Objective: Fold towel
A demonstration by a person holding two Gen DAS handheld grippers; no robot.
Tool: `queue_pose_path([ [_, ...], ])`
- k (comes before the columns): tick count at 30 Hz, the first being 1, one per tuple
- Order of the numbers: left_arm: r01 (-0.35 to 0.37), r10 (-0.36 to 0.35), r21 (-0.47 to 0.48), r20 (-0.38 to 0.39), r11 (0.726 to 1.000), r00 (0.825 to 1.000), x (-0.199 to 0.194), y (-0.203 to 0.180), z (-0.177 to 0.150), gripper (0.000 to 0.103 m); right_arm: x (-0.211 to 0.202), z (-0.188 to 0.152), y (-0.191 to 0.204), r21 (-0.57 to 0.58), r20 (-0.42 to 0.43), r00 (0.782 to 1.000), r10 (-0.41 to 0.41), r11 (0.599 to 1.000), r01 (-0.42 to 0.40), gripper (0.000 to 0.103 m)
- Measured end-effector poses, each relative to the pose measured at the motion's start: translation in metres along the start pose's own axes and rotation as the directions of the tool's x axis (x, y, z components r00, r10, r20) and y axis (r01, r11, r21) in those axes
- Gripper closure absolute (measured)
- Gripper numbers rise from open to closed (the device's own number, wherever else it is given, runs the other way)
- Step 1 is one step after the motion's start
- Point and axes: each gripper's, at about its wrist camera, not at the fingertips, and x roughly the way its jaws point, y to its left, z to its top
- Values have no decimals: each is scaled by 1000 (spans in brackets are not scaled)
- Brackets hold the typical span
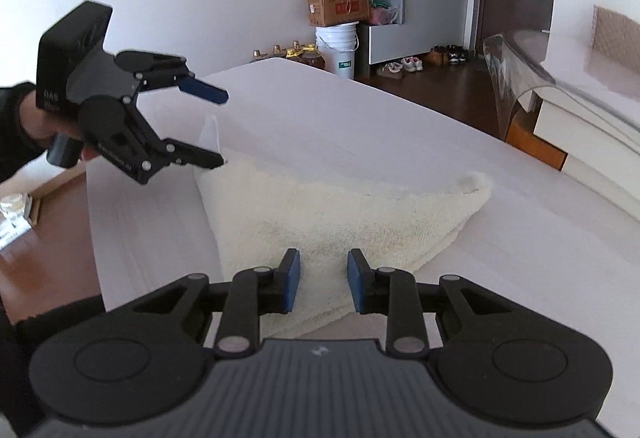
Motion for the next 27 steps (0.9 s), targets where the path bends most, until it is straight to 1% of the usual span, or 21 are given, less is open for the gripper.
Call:
queue_pose_path([
  [2, 21, -19, -47, 32, 999, 999, -5, 0, 6, 10, 5, -1, 3, -16, -1, 1000, -12, 1000, 12, 73],
  [3, 29, -27, -57, 38, 998, 999, -5, -1, 7, 10, 5, -2, 6, -24, 1, 1000, -20, 1000, 20, 73],
  [6, 94, -90, -68, 62, 993, 994, -2, -22, 16, 10, 5, -4, 12, -27, 10, 999, -42, 999, 43, 73],
  [10, 91, -92, 39, 25, 995, 995, 9, -49, 15, 10, 3, -7, 19, -30, 14, 998, -65, 997, 65, 73],
  [11, 77, -78, 62, 17, 995, 997, 11, -52, 13, 9, 1, -9, 20, -30, 13, 998, -68, 997, 69, 73],
  [12, 59, -62, 86, 28, 995, 998, 11, -54, 9, 9, -1, -11, 19, -30, 12, 997, -70, 997, 70, 73],
  [15, 65, -65, 25, 17, 998, 998, 9, -46, 9, 9, -6, -11, 24, -42, 17, 996, -87, 995, 88, 74],
  [18, -1, 0, 8, 41, 1000, 999, -2, -37, 5, 9, -13, -11, 26, -45, 43, 996, -81, 996, 83, 74],
  [21, -33, 33, 3, 9, 999, 999, -2, -31, -2, 10, -16, -15, 31, -65, 43, 997, -71, 995, 74, 74],
  [23, -35, 35, -11, 2, 999, 999, 0, -29, -5, 9, -14, -18, 35, -74, 29, 997, -71, 995, 73, 74],
  [27, -45, 46, -61, 5, 997, 999, -5, -24, -6, 10, -14, -21, 33, -28, 36, 997, -66, 997, 67, 74],
])
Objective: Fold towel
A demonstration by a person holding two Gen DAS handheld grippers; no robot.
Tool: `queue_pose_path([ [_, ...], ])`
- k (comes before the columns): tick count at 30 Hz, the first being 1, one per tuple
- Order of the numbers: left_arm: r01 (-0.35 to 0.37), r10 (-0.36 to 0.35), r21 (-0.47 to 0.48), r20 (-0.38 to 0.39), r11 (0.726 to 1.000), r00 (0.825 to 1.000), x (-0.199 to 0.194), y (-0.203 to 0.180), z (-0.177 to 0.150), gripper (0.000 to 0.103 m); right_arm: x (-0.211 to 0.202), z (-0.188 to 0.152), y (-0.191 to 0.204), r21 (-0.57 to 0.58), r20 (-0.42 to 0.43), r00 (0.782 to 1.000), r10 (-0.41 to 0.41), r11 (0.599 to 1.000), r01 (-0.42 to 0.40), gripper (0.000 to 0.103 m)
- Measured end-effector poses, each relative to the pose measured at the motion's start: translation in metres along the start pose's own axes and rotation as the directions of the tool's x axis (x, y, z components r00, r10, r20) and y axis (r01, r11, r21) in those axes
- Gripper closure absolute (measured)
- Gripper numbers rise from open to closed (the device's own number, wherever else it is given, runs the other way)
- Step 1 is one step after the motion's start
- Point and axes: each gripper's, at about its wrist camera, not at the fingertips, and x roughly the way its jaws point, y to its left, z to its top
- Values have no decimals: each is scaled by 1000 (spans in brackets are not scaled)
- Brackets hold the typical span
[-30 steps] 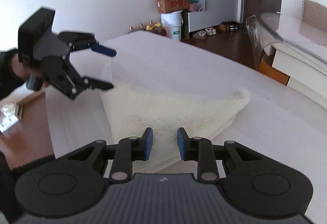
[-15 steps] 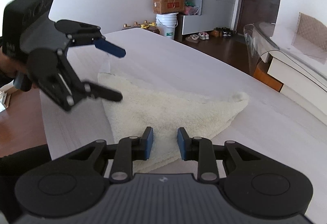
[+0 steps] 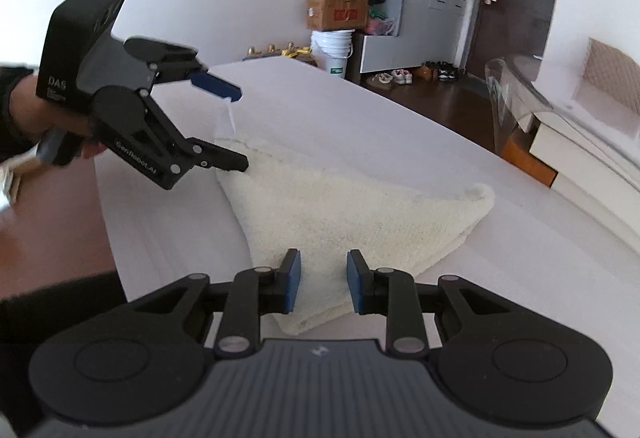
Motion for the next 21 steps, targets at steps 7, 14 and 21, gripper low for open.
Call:
queue_pose_path([
  [7, 50, -62, -188, -59, 981, 996, -6, 19, -7, 10, -3, -9, 3, 53, -3, 1000, -19, 998, 19, 73],
  [14, 9, -22, -177, -73, 984, 997, 9, 21, -6, 10, 0, -8, 20, 117, 5, 996, -89, 989, 88, 71],
  [21, 3, -12, -128, -70, 992, 997, 25, 31, 4, 9, 7, -3, 45, 199, 7, 986, -166, 967, 162, 71],
])
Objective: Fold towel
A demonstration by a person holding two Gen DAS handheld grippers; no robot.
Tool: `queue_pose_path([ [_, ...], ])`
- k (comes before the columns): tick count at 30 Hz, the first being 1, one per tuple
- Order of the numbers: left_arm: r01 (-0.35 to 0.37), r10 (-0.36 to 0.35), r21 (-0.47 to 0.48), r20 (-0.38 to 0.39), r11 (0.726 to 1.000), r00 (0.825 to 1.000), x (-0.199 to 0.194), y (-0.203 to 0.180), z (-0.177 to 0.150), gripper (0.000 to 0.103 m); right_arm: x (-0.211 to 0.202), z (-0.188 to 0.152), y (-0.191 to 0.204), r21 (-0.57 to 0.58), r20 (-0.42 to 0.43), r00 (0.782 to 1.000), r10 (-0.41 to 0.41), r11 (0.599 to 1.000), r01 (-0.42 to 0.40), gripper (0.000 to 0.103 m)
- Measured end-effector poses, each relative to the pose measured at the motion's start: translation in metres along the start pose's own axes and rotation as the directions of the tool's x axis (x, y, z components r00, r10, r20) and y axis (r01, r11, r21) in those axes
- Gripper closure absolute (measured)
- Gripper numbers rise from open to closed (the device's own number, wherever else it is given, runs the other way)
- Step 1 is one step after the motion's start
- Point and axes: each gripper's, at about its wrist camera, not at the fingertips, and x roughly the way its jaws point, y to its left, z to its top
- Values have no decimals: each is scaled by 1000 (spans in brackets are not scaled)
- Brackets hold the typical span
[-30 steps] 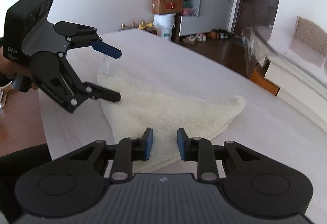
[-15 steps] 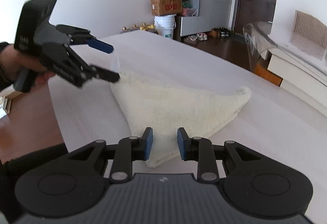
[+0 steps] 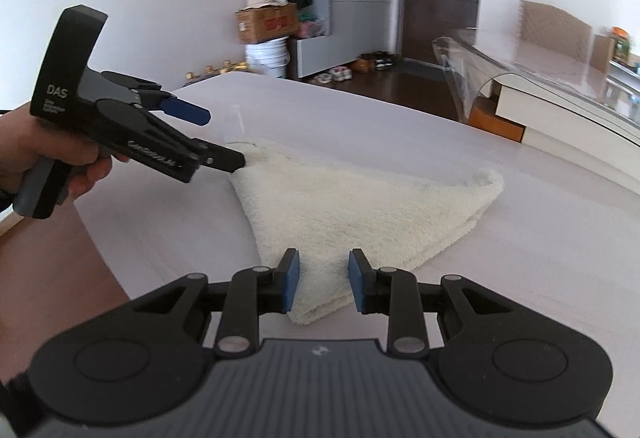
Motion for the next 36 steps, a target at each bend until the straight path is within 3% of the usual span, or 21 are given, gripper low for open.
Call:
queue_pose_path([
  [10, 23, -23, -2, 16, 1000, 1000, 14, 11, 3, 8, 10, 5, 16, 91, 5, 998, -70, 993, 69, 71],
  [19, 27, -26, -17, 25, 999, 999, 13, 17, 2, 8, 18, 7, 22, 92, 5, 996, -89, 992, 88, 72],
  [21, 26, -25, -35, 31, 999, 999, 9, 19, 2, 8, 16, 9, 20, 96, 15, 996, -89, 992, 88, 69],
  [23, 25, -23, -58, 37, 998, 999, 2, 21, 1, 7, 9, 9, 17, 118, 35, 995, -96, 989, 91, 57],
  [30, 44, -42, -97, 25, 994, 999, -24, 8, -17, 6, -9, -2, 17, 164, 53, 991, -124, 980, 113, 55],
  [36, 64, -63, -101, 15, 993, 998, -39, -14, -27, 5, -33, -24, 15, 233, 56, 987, -154, 963, 137, 46],
])
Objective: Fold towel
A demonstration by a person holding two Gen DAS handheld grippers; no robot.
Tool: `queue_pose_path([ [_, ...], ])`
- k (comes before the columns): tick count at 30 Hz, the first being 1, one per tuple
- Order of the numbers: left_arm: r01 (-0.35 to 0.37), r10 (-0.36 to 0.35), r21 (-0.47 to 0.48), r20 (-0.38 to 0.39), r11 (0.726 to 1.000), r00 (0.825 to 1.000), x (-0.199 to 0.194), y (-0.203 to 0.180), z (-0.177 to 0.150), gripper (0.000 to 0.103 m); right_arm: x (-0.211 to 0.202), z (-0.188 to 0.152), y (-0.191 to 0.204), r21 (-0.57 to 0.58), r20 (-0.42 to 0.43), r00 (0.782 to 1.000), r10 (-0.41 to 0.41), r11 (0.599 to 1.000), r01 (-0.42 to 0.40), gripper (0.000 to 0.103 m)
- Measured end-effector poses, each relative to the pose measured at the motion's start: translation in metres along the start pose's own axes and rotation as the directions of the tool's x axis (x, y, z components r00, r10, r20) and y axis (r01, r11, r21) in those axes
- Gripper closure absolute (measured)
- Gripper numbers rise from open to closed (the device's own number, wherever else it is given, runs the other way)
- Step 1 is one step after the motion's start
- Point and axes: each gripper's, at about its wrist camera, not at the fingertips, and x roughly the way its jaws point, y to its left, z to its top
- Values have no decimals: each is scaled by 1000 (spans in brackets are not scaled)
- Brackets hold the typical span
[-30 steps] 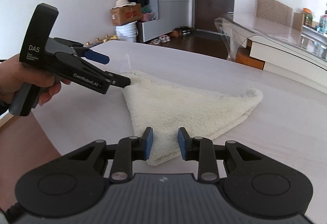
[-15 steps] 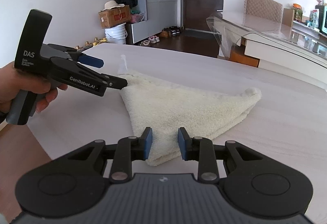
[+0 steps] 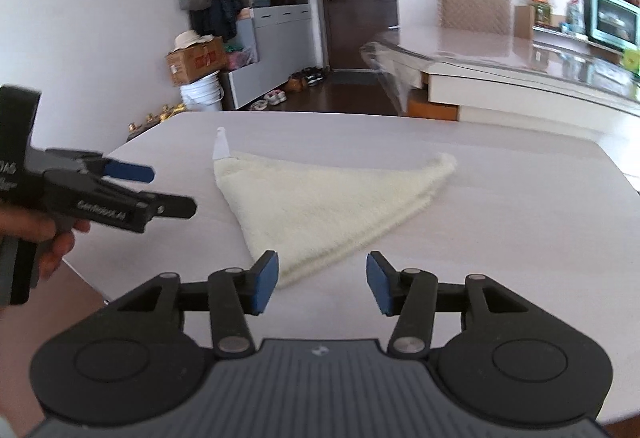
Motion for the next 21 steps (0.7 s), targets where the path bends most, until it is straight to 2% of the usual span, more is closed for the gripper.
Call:
queue_pose_path([
  [3, 16, -16, 4, 7, 1000, 1000, -9, -15, -3, 2, -12, -3, -7, 15, 1, 1000, -23, 1000, 23, 34],
  [5, 22, -22, 3, 9, 1000, 1000, -11, -20, -5, 0, -19, -4, -9, 15, 2, 1000, -29, 999, 29, 21],
  [8, 21, -21, 10, -2, 1000, 1000, -15, -33, -9, 0, -24, -3, -9, 0, 1, 999, -34, 999, 34, 12],
  [13, -16, 17, 33, -26, 999, 1000, -23, -47, -12, 0, -31, -7, -4, -33, -1, 999, -44, 999, 44, 5],
  [21, -47, 48, 26, -23, 999, 999, -43, -55, -16, 0, -35, -10, 5, -38, -6, 997, -73, 997, 72, 5],
])
